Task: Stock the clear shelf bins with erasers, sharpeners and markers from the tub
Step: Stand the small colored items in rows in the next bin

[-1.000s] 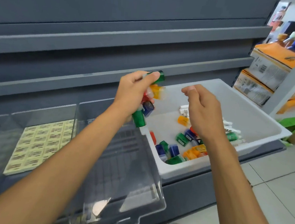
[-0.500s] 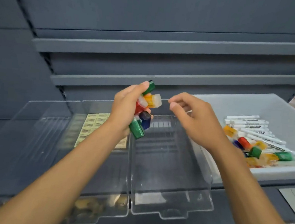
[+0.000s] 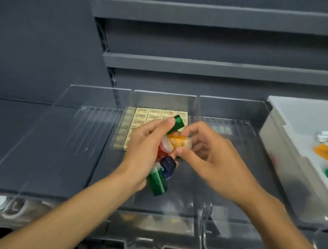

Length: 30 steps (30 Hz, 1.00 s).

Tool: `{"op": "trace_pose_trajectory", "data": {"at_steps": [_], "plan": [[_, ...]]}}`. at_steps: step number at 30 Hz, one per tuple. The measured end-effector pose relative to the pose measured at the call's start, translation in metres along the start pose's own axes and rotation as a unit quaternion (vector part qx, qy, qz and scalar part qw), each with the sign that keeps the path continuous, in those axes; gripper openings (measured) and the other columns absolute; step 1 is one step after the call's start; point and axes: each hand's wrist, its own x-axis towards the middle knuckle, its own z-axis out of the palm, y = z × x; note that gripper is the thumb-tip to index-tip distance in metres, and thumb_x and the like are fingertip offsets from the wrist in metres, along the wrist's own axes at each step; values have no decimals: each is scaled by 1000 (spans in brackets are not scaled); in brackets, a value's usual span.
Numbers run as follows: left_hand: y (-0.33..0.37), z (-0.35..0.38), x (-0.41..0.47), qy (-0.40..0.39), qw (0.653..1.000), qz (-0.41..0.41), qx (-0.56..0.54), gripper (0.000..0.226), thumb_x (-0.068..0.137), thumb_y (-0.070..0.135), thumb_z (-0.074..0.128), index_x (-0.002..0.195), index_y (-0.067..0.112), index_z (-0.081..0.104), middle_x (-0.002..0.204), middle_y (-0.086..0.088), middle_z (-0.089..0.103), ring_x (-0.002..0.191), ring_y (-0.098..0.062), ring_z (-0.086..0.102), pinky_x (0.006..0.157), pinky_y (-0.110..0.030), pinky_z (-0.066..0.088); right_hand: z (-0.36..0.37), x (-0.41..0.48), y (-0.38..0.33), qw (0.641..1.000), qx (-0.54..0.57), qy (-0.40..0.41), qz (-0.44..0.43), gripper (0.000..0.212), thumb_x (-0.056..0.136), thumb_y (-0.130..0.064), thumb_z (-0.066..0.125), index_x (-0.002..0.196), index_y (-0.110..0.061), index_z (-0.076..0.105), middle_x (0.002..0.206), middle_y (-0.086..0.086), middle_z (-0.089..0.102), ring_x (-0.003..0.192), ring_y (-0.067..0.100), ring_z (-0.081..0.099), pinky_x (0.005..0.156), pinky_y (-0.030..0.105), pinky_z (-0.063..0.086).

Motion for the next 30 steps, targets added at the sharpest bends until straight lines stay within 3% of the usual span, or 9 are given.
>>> {"op": "trace_pose_trajectory", "data": {"at_steps": [4,6,9,12,16,18,23,26,30], "plan": [[11,-16,4,-36,999,-24,-15,35,85,38,63,91,3,68,57,-13,56,48,-22,53,46,-29,49,14,7,7,989,140,19,40,16,90,-15,66,102,-15,55,80,10,67,73,22,63,67,35,54],[17,-24,7,-37,999,-18,-7,31,83,35,63,93,6,69,56,-13,56,45,-24,51,43,-27,47,16,5,6,967,239,28,77,21,88,-16,68,101,-10,54,78,12,68,72,18,64,67,25,53],[10,-32,5,-37,997,-54,-26,33,80,35,66,95,6,69,60,-19,49,45,-25,50,44,-29,48,15,3,4,921,373,20,112,26,82,-16,63,105,-7,53,92,15,72,81,22,68,74,26,55],[6,-27,5,-72,996,-48,-27,24,83,34,66,84,10,68,59,-19,50,45,-24,51,45,-30,49,12,7,1,889,440,15,129,36,85,-22,55,116,-3,54,97,21,72,77,23,69,69,27,56],[7,-28,7,-71,995,-64,-41,26,82,33,68,85,7,65,58,-6,58,45,-20,50,43,-30,50,13,11,-2,881,452,-17,136,44,100,-31,41,106,10,56,97,26,71,69,22,67,62,27,56],[7,-28,8,-66,994,-74,-47,29,83,33,72,89,5,63,60,-4,59,46,-19,50,44,-30,49,16,11,-3,877,458,-22,146,46,98,-31,37,101,10,58,93,25,71,64,22,65,59,27,56],[7,-25,9,-60,996,-58,-30,20,81,33,64,80,13,67,70,-6,60,45,-20,51,43,-29,48,12,7,-1,871,459,-2,172,31,99,-31,41,98,-5,59,73,8,56,55,14,51,49,22,45],[5,-25,10,-69,995,-57,-33,18,83,32,68,85,15,69,79,-5,61,47,-18,51,45,-30,50,3,-1,2,870,452,26,193,31,99,-29,38,106,-10,62,70,3,44,52,12,41,47,22,34],[4,-24,8,-80,995,-48,-21,24,85,33,69,92,10,66,80,-4,60,48,-17,51,46,-31,51,-3,-9,2,903,395,37,165,30,97,-25,46,116,-7,61,87,8,65,60,15,55,54,24,48]]}}
